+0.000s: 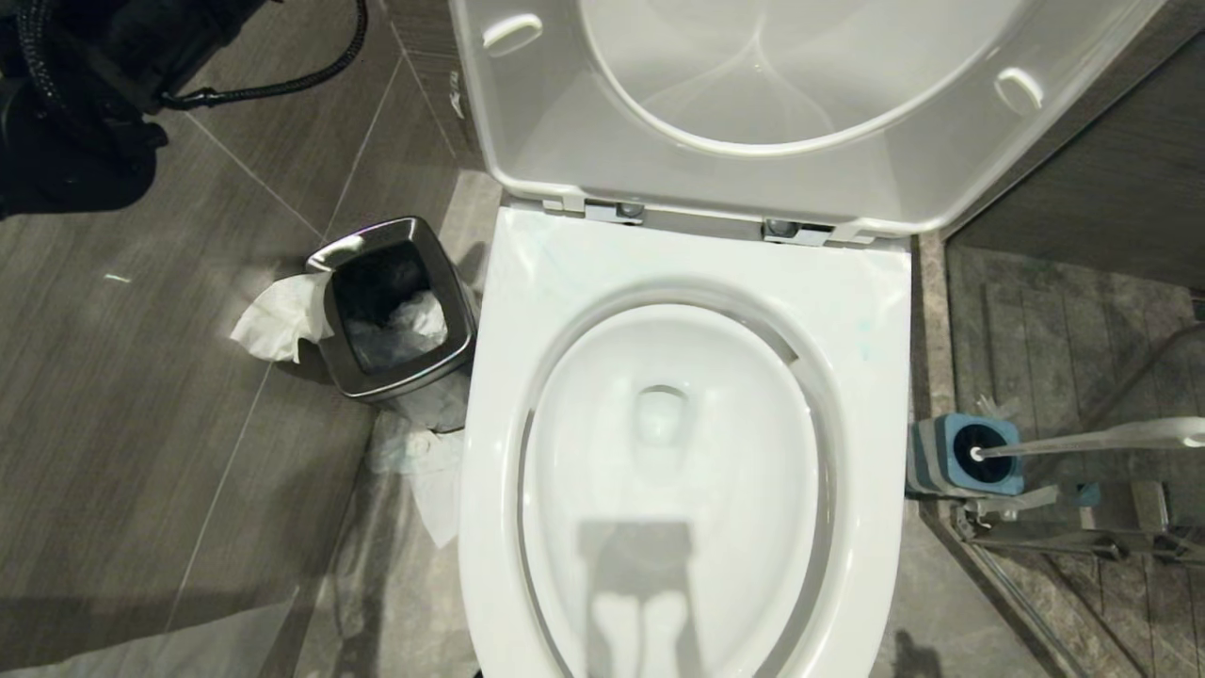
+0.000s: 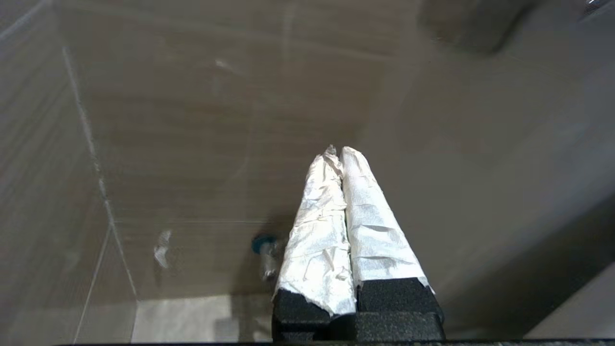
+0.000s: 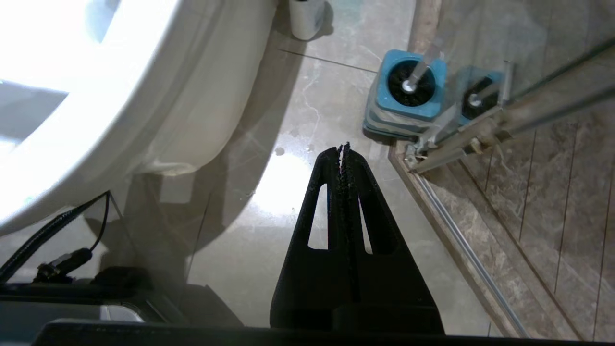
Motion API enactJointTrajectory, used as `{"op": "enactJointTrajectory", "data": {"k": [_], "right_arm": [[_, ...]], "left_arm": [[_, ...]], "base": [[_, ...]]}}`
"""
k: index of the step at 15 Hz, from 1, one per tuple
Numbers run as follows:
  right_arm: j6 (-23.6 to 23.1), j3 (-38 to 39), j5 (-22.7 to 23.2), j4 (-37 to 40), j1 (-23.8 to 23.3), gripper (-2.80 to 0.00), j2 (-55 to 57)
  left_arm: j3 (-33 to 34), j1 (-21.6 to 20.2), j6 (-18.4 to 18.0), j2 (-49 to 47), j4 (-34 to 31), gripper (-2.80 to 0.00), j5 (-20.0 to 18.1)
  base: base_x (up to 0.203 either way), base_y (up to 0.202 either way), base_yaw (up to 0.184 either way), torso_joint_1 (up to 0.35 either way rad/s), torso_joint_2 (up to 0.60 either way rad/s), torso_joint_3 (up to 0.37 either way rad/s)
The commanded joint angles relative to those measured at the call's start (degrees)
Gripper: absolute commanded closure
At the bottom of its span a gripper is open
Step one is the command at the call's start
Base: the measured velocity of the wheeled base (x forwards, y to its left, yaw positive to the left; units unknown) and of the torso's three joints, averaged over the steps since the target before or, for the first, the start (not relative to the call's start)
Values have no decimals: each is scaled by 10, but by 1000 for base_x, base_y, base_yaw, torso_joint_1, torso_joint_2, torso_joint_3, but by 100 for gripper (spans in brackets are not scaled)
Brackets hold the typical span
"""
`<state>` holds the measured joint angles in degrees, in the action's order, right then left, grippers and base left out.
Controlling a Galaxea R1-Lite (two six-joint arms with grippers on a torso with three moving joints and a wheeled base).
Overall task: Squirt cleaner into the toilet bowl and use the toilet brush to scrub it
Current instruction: Close the toilet lid
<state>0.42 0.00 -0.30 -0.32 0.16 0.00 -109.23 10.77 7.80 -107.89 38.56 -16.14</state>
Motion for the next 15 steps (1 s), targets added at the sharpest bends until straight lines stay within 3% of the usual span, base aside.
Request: {"op": "enactJointTrajectory", "data": {"k": [1,3,6,10,12,15], "right_arm": [[0,0,0,0,0,0,1],[0,0,0,0,0,0,1],[0,0,0,0,0,0,1],[0,0,0,0,0,0,1],[0,0,0,0,0,0,1],[0,0,0,0,1,0,1]], "left_arm": [[-5,-23,13,-4,2,0,-4],[-5,-37,41,-1,20,0,-14],[-5,-63,106,3,51,0,-119],[-10,-103,281,-2,102,0,-225],[-10,-108,310,-10,136,0,-267],[-10,-95,315,-15,159,0,-297]], "base": [[0,0,0,0,0,0],[0,0,0,0,0,0],[0,0,0,0,0,0],[0,0,0,0,0,0],[0,0,0,0,0,0],[0,0,0,0,0,0]]}}
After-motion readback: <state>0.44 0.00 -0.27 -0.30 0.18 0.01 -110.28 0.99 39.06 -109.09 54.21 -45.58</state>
